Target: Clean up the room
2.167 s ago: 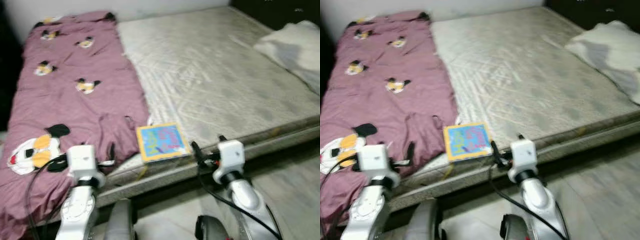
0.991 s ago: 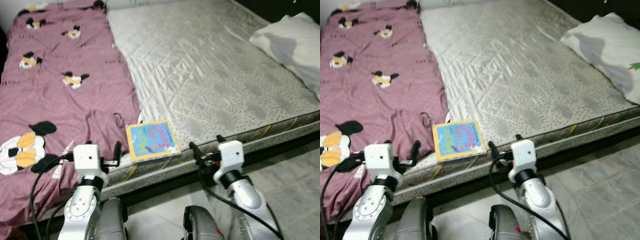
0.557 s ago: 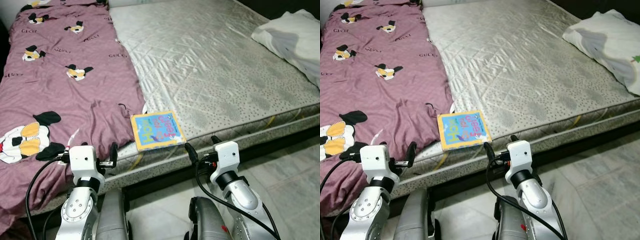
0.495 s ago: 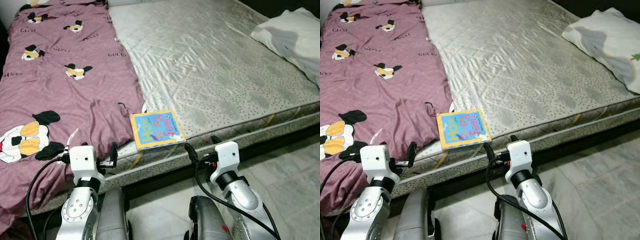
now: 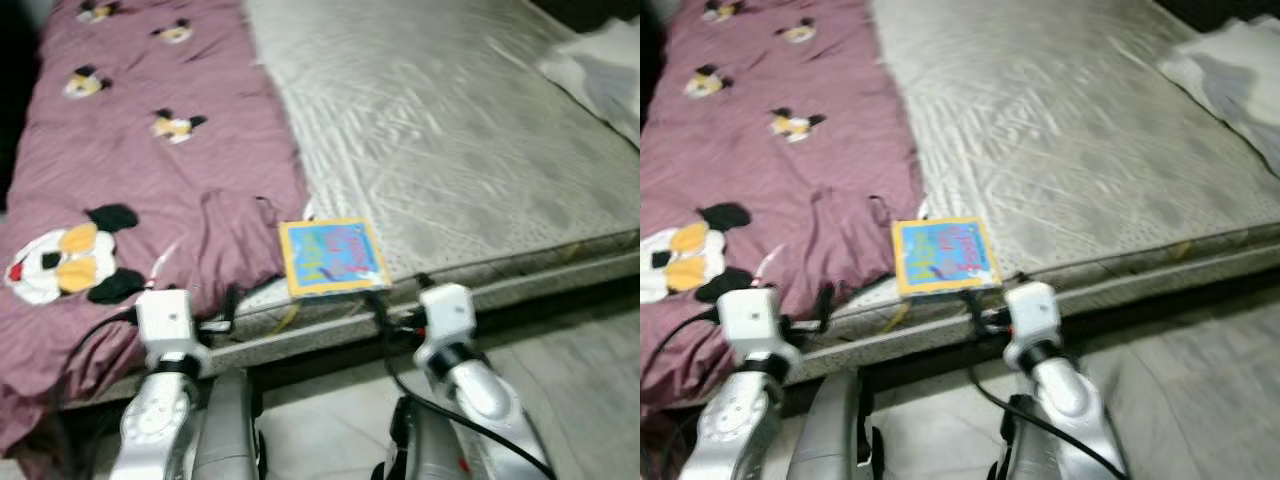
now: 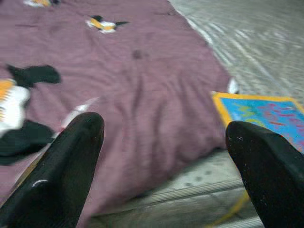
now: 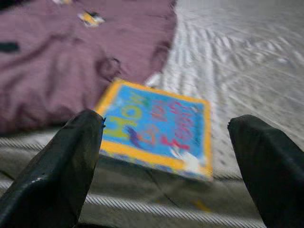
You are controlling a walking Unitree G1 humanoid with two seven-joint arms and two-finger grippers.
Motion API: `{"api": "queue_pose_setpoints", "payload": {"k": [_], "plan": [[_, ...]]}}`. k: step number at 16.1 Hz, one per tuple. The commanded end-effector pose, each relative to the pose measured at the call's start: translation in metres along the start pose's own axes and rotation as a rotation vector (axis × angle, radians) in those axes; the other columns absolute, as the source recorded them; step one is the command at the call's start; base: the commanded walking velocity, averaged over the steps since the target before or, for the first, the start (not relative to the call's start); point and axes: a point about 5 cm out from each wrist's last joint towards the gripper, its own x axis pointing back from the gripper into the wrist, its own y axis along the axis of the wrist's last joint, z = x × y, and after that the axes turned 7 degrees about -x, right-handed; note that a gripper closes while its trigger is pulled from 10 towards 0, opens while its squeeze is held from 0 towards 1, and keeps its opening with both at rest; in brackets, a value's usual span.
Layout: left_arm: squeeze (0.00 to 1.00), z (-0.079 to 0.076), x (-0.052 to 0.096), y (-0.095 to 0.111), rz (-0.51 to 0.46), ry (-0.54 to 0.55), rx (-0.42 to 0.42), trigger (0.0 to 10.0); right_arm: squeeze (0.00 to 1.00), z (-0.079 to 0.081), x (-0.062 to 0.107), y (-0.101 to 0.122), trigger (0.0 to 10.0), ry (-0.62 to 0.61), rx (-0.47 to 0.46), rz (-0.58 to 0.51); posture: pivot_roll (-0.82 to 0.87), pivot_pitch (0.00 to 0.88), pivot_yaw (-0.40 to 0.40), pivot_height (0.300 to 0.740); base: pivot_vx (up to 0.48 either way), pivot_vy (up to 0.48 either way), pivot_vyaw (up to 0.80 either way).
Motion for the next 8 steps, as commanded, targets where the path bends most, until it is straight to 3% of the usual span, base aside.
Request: {"api": "queue_pose_setpoints", "payload": {"k": [1,8], "plan": [[0.00,-0.0016,0.0022,0.0013,-0.008,-0.011,0.005,10.0,0.00,-0.0065,0.0057,-0.0050,10.0,-0.016,0.001,0.024,0.03,0.184,0.000,0.581,0.330,0.000,0.00],[0.00,-0.0020,0.0026,0.0009,-0.006,-0.016,0.010,10.0,0.00,-0.0061,0.0055,-0.0058,10.0,-0.013,0.003,0.030,0.03,0.188,0.000,0.581,0.346,0.000,0.00]]}}
